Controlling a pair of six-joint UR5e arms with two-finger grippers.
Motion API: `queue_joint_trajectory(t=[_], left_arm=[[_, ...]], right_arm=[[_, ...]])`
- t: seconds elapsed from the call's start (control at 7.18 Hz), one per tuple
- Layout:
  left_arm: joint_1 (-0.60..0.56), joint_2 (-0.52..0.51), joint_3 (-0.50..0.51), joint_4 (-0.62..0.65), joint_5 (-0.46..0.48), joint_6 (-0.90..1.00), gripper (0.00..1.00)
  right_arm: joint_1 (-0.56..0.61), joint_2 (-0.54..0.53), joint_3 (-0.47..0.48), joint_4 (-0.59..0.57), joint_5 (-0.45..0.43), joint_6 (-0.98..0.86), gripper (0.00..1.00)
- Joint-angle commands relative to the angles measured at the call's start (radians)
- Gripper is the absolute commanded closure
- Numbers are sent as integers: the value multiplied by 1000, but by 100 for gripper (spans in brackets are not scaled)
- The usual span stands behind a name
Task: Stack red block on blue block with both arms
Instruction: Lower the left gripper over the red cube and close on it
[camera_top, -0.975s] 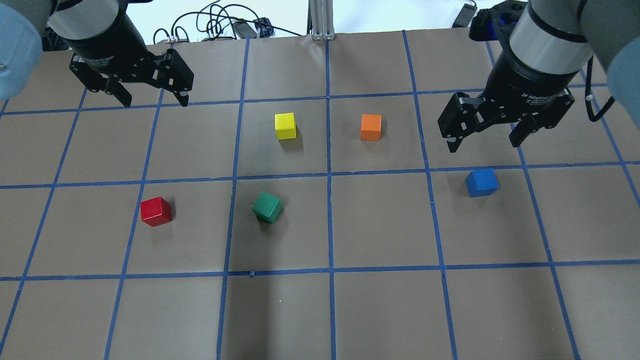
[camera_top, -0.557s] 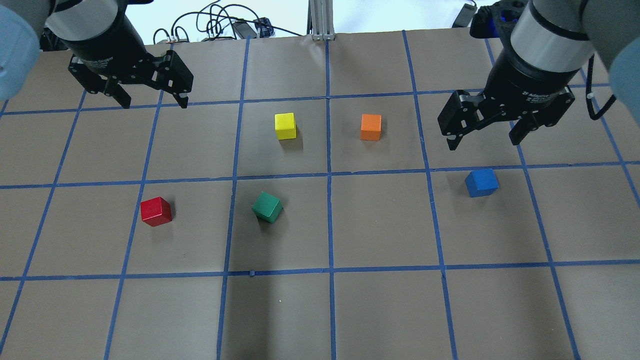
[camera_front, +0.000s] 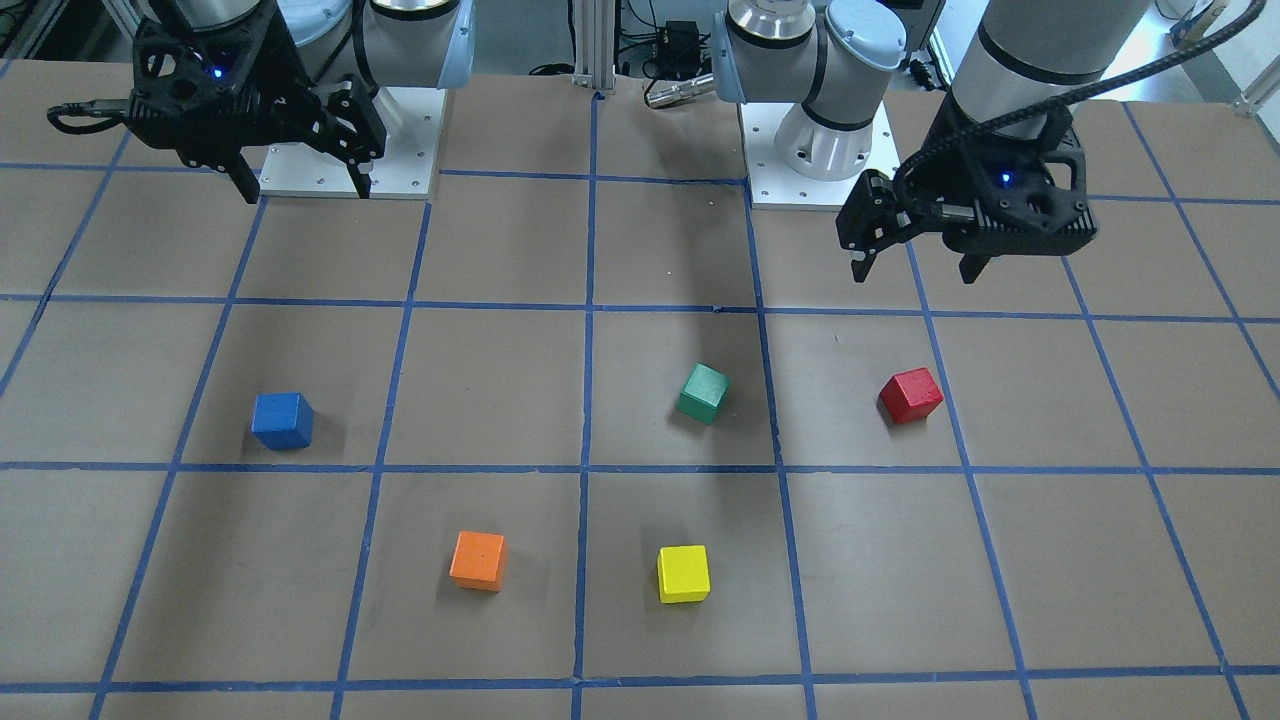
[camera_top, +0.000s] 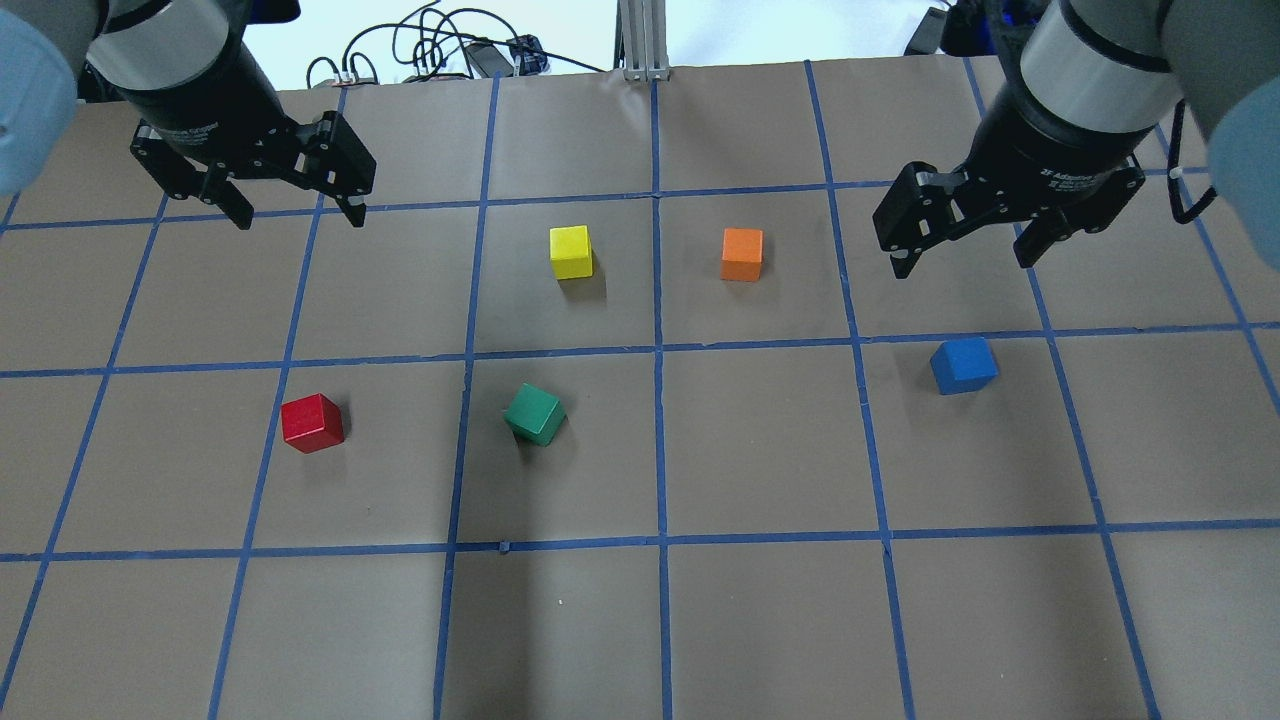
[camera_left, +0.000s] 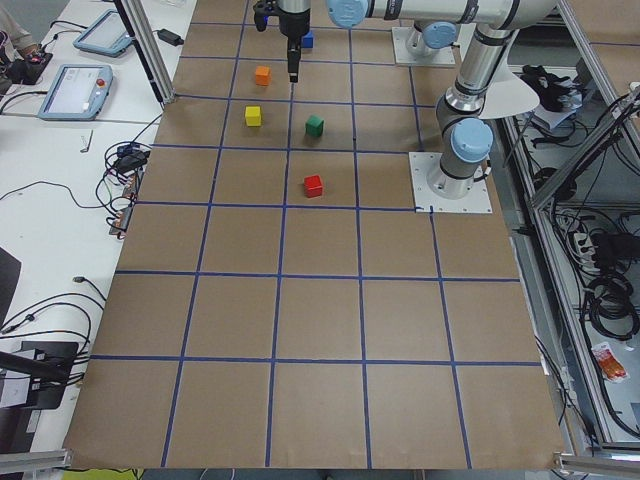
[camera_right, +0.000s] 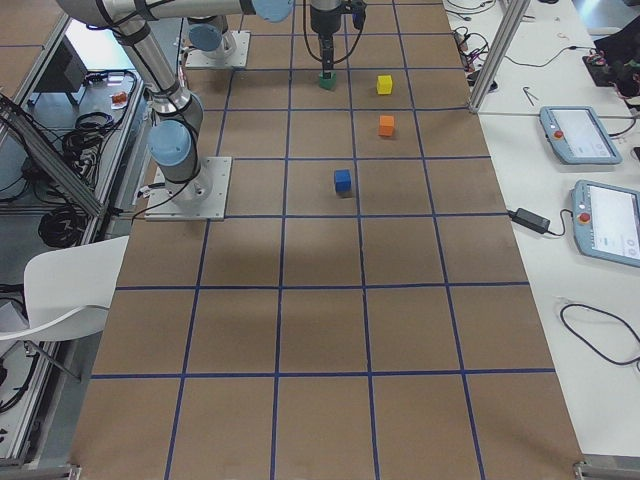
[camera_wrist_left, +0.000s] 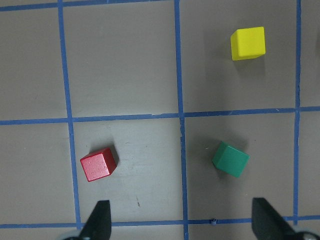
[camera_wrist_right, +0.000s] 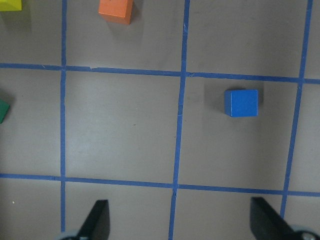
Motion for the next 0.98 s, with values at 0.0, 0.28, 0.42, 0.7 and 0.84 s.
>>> queue_joint_trajectory(t=[0.0, 0.28, 0.42, 0.7, 0.84], left_arm=[[129, 0, -94, -6, -9, -2, 0], [223, -30, -302, 254, -4, 1, 0], [258, -37, -415, 373, -6, 3, 0], [327, -63, -586, 577, -7, 66, 0], [330, -78, -634, 630, -13, 72, 0]], right_arm=[[0, 0, 17, -12, -8, 2, 0], [0, 0, 19, -18, -11, 2, 0], [0, 0, 19, -18, -15, 3, 0], [0, 0, 22, -6, -8, 0, 0], [0, 2, 22, -4, -8, 2, 0]])
